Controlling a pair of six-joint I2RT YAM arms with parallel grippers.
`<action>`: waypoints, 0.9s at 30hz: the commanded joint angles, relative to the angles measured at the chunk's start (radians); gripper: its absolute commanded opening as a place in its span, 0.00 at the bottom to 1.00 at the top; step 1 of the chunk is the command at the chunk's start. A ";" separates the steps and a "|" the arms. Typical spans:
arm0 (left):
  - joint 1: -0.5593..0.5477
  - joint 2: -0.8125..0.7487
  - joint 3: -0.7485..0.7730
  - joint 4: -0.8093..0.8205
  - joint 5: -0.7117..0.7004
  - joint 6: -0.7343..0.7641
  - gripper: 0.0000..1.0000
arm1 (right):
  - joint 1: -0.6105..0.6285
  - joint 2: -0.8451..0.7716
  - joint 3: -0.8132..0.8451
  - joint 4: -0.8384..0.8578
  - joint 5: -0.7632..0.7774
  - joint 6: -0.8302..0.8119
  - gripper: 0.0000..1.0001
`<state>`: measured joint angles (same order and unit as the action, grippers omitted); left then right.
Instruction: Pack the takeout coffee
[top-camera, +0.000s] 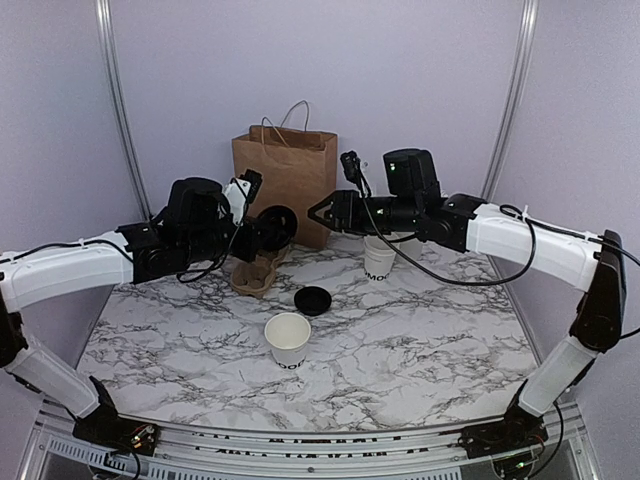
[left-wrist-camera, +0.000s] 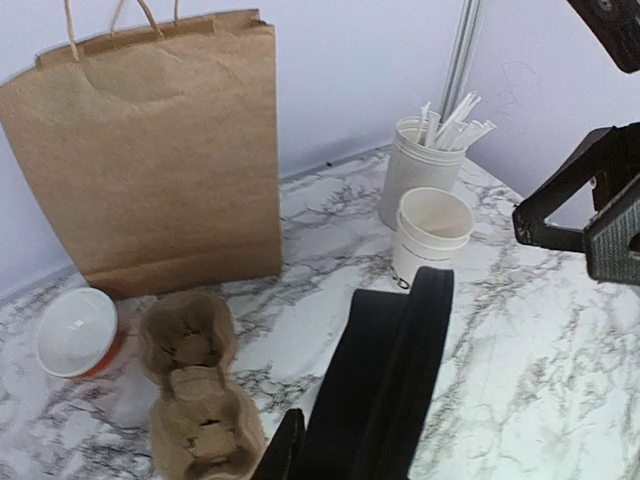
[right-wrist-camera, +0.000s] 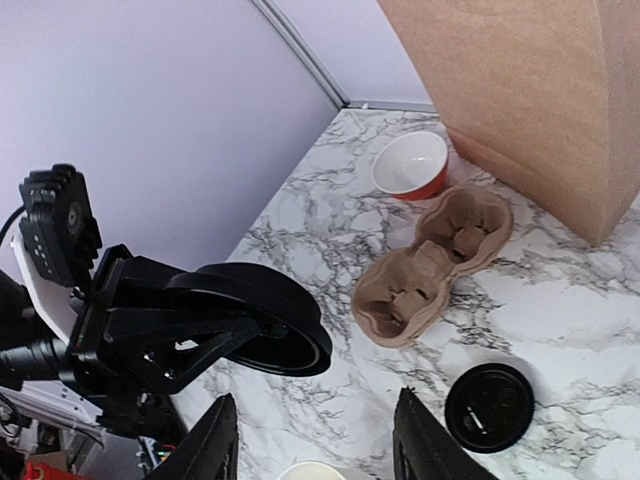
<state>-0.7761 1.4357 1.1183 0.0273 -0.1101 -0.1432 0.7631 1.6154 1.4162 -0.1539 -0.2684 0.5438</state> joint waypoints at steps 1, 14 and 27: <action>-0.061 -0.097 -0.081 0.107 -0.336 0.217 0.13 | -0.012 -0.026 -0.010 0.138 -0.159 0.120 0.54; -0.305 -0.044 -0.221 0.724 -0.868 1.023 0.12 | -0.041 0.087 0.010 0.428 -0.423 0.524 0.66; -0.385 0.169 -0.302 1.358 -0.956 1.568 0.12 | -0.056 0.078 -0.063 0.438 -0.431 0.619 0.71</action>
<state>-1.1435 1.5459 0.8291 1.0798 -1.0187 1.2064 0.7216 1.7145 1.3624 0.2619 -0.6750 1.1290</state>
